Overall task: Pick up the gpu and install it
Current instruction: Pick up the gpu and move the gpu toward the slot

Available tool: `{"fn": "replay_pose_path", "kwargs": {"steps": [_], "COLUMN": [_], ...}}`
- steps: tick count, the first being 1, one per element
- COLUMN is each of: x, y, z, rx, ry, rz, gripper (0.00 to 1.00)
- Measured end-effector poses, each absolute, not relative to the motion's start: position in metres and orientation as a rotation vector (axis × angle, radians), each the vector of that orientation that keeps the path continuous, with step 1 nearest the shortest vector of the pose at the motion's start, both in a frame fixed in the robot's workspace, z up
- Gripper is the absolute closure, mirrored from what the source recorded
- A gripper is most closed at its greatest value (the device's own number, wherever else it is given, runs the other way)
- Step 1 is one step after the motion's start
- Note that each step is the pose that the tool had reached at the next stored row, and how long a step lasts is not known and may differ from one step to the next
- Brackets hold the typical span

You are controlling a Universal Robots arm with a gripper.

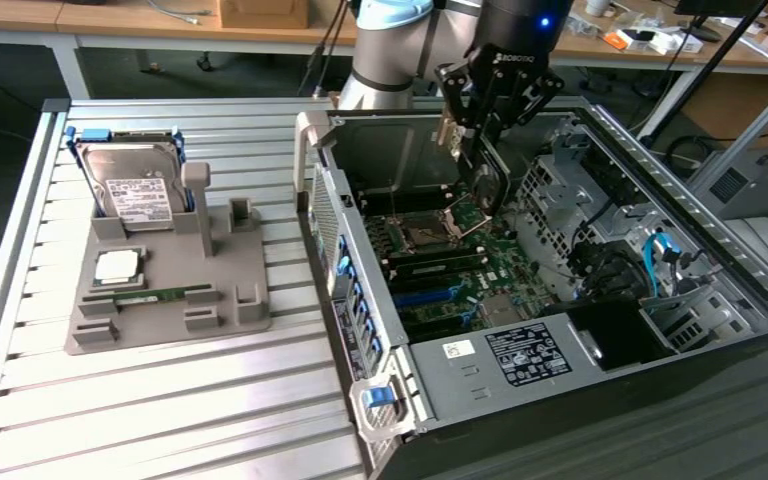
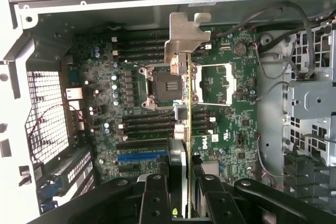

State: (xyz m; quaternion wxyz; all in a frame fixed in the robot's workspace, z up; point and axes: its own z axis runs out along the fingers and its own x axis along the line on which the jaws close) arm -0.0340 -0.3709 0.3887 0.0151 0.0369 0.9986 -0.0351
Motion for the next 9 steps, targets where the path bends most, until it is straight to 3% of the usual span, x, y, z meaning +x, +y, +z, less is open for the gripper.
{"fn": "replay_pose_path", "kwargs": {"steps": [9], "x": [-0.0341], "y": [-0.3709], "z": [0.3861], "rx": [0.115], "ry": [3.107], "rz": [-0.109], "gripper": [0.73]}}
